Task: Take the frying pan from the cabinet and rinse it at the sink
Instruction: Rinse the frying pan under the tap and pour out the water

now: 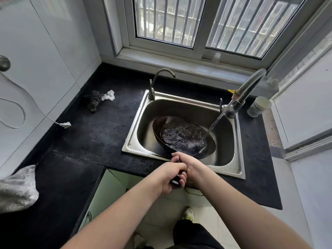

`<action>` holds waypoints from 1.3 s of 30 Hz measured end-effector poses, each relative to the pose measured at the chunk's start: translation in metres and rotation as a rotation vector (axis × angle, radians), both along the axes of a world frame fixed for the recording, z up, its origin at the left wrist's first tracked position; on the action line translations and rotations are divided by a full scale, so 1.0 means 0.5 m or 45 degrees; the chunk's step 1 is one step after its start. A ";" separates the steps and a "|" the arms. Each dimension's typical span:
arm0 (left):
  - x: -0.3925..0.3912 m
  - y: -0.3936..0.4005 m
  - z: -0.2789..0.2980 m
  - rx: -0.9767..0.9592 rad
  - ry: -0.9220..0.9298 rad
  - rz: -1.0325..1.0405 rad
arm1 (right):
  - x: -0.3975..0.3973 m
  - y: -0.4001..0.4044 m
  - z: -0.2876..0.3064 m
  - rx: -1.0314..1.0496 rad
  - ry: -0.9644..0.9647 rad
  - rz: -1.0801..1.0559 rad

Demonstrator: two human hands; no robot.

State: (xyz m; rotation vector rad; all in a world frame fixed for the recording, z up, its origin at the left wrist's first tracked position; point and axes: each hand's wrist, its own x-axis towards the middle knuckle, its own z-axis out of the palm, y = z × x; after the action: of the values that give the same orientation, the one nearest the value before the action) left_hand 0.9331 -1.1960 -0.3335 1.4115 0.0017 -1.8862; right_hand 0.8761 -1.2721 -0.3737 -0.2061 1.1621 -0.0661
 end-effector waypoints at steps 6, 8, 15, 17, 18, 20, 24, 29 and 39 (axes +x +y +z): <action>-0.015 -0.008 -0.013 -0.006 -0.301 -0.144 | -0.007 0.006 -0.001 0.073 -0.178 -0.088; -0.014 -0.002 -0.020 -0.021 -0.418 -0.201 | -0.006 0.011 -0.010 0.159 -0.288 -0.252; -0.001 0.041 -0.035 -0.157 -0.757 -0.469 | -0.001 0.042 -0.042 0.124 -0.436 -0.444; 0.000 0.056 -0.048 -0.209 -0.837 -0.519 | 0.000 0.048 -0.048 0.011 -0.369 -0.398; -0.002 0.061 -0.054 -0.228 -0.857 -0.518 | 0.000 0.049 -0.048 -0.044 -0.336 -0.361; -0.008 0.067 -0.066 -0.256 -0.880 -0.484 | -0.001 0.047 -0.048 -0.124 -0.287 -0.286; -0.022 0.062 -0.093 -0.343 -0.898 -0.418 | -0.002 0.033 -0.041 -0.281 -0.176 -0.157; -0.031 0.049 -0.113 -0.435 -0.861 -0.334 | -0.003 0.014 -0.033 -0.462 -0.071 -0.060; -0.052 0.011 -0.167 -0.516 -0.746 -0.194 | -0.012 -0.023 -0.048 -0.673 0.067 0.074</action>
State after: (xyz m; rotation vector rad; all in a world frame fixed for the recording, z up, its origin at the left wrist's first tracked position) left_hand 0.9071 -1.1903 -0.4168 1.6427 -0.7469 -1.4118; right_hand 0.8702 -1.2836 -0.3977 -0.7111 1.1730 -0.3192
